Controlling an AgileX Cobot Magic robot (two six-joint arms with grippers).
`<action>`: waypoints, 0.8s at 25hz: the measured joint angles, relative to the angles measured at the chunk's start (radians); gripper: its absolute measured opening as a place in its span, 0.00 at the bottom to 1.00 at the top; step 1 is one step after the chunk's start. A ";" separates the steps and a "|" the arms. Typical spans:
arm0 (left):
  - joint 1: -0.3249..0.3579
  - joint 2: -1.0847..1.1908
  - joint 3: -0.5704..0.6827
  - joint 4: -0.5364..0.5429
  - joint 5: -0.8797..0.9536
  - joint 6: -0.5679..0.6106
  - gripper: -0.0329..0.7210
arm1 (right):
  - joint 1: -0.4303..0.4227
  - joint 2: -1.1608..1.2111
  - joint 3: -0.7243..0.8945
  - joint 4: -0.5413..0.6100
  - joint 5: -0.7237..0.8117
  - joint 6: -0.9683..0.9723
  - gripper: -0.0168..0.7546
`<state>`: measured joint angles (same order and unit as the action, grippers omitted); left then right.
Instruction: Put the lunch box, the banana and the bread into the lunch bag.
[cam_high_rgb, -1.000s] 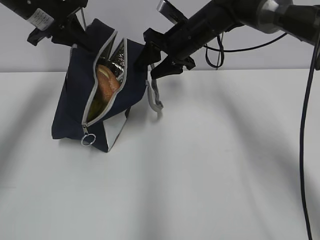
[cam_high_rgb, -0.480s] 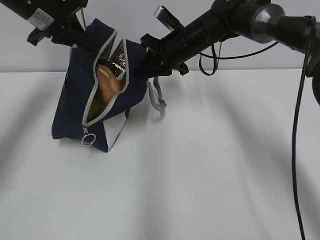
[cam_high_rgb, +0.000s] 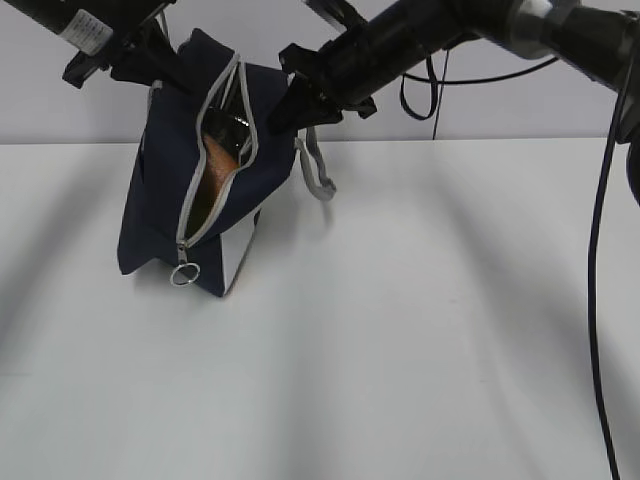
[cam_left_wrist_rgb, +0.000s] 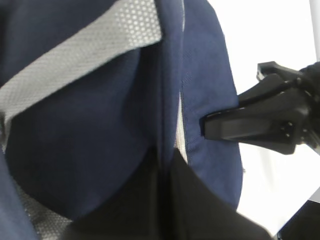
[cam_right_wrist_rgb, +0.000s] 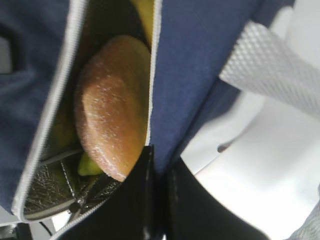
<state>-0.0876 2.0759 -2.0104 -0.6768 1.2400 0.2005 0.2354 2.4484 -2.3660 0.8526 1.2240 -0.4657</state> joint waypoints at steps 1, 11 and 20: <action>-0.006 -0.005 0.000 -0.004 0.000 0.000 0.04 | 0.002 -0.005 -0.031 -0.028 0.007 0.007 0.01; -0.113 -0.028 0.000 -0.074 -0.011 0.000 0.04 | -0.012 -0.200 -0.057 -0.358 0.048 0.134 0.01; -0.161 -0.028 0.000 -0.065 -0.006 -0.007 0.04 | -0.014 -0.254 0.099 -0.395 0.054 0.136 0.01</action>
<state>-0.2483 2.0482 -2.0104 -0.7413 1.2335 0.1937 0.2210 2.1947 -2.2666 0.4578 1.2785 -0.3298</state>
